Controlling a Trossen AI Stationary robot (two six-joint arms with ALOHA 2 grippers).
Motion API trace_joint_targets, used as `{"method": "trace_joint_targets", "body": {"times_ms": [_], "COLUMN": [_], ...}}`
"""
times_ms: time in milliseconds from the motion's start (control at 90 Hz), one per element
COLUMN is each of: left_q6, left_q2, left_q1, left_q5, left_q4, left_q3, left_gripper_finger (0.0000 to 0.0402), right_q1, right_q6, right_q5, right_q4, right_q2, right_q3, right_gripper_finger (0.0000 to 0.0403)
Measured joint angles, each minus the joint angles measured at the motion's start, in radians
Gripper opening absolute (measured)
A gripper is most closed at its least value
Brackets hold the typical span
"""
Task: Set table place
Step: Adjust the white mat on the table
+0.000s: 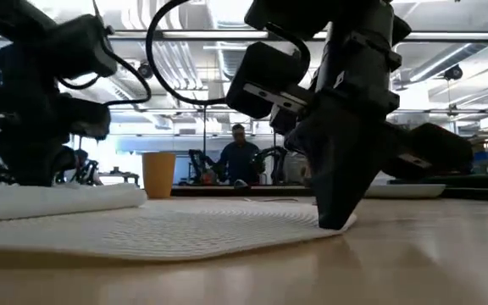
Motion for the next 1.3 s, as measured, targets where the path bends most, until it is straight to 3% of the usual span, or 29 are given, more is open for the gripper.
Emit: {"method": "trace_joint_targets", "body": {"times_ms": [467, 633, 822, 944, 1056, 1167, 1300], "left_q6": [-0.265, -0.273, -0.273, -0.274, -0.285, -0.271, -0.064], "left_q2": [-0.026, -0.043, -0.058, -0.060, -0.072, -0.119, -0.208], "left_q1": [0.025, 0.024, 0.024, 0.024, 0.021, 0.001, -0.029], "left_q5": [-0.025, -0.024, -0.126, -0.128, -0.143, -0.297, -0.417], "left_q4": [-0.025, -0.055, -0.147, -0.145, -0.233, -0.346, -0.376], "left_q3": [0.021, 0.065, 0.133, 0.155, 0.201, 0.279, 0.327], "left_gripper_finger": [0.0000, 0.0000, 0.0000, 0.0000, 0.0000, 0.0000, 0.0000], "right_q1": [-0.001, 0.001, 0.005, 0.007, 0.015, -0.015, -0.104], "right_q6": [0.008, 0.008, 0.002, -0.018, -0.037, -0.103, -0.215], "right_q5": [-0.013, -0.014, 0.038, 0.049, 0.180, 0.368, 0.436], "right_q4": [-0.003, -0.030, -0.156, -0.209, -0.223, -0.204, -0.199], "right_q2": [-0.002, -0.027, -0.091, -0.123, -0.195, -0.260, -0.236], "right_q3": [0.000, 0.000, 0.000, 0.000, 0.017, 0.053, 0.053], "right_gripper_finger": [0.0000, 0.0000, 0.0000, 0.0000, 0.0000, 0.0000, 0.0000]}}
